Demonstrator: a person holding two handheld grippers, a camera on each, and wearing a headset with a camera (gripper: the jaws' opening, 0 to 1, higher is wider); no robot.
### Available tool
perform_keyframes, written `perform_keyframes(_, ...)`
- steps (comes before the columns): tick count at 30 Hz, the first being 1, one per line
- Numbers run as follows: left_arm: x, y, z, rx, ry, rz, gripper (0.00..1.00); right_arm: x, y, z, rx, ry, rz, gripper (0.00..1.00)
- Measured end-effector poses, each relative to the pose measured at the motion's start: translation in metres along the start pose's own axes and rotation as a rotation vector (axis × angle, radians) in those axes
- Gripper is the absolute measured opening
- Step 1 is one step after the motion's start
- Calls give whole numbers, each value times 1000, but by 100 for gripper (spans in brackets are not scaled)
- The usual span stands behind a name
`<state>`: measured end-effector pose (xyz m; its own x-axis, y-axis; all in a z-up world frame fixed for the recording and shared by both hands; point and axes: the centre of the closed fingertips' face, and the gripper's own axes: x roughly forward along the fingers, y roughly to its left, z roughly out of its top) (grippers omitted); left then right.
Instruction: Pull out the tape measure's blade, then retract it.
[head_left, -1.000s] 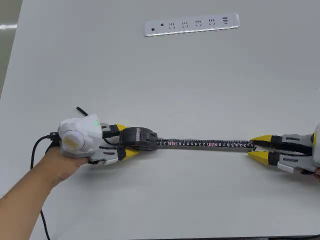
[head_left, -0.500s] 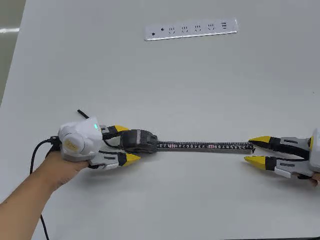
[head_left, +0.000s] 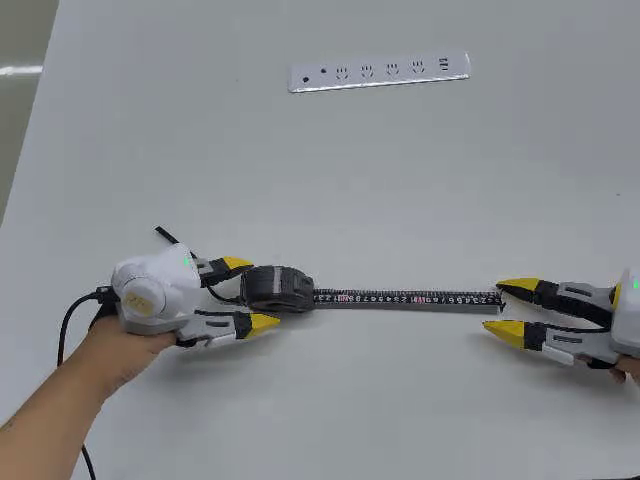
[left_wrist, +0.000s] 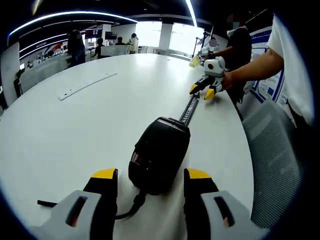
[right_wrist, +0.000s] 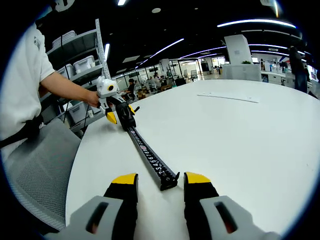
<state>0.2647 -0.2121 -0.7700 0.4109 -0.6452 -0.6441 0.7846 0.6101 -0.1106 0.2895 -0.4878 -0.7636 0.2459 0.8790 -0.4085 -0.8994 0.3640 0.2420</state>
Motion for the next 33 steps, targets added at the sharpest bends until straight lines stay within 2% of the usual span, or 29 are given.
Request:
perform_keyframes(3, -4, 5, -1, -19, -20, 31, 52, -1, -1, 3, 2, -14, -36, 36)
perform_keyframes(9, -12, 11, -1, -63, -46, 89, 52, 0, 4, 8, 16, -36, -63, 36)
perform_keyframes(13, -17, 10, -4, -88, -60, 108, 52, 0, 6, 9, 35, -43, -88, 38)
perform_keyframes(27, -24, 5, -2, -139, -94, 156, 55, -4, 12, 11, 45, -44, -140, 43)
perform_keyframes(33, -28, -2, -4, -155, -103, 173, 55, -5, 13, 10, 59, -49, -169, 44)
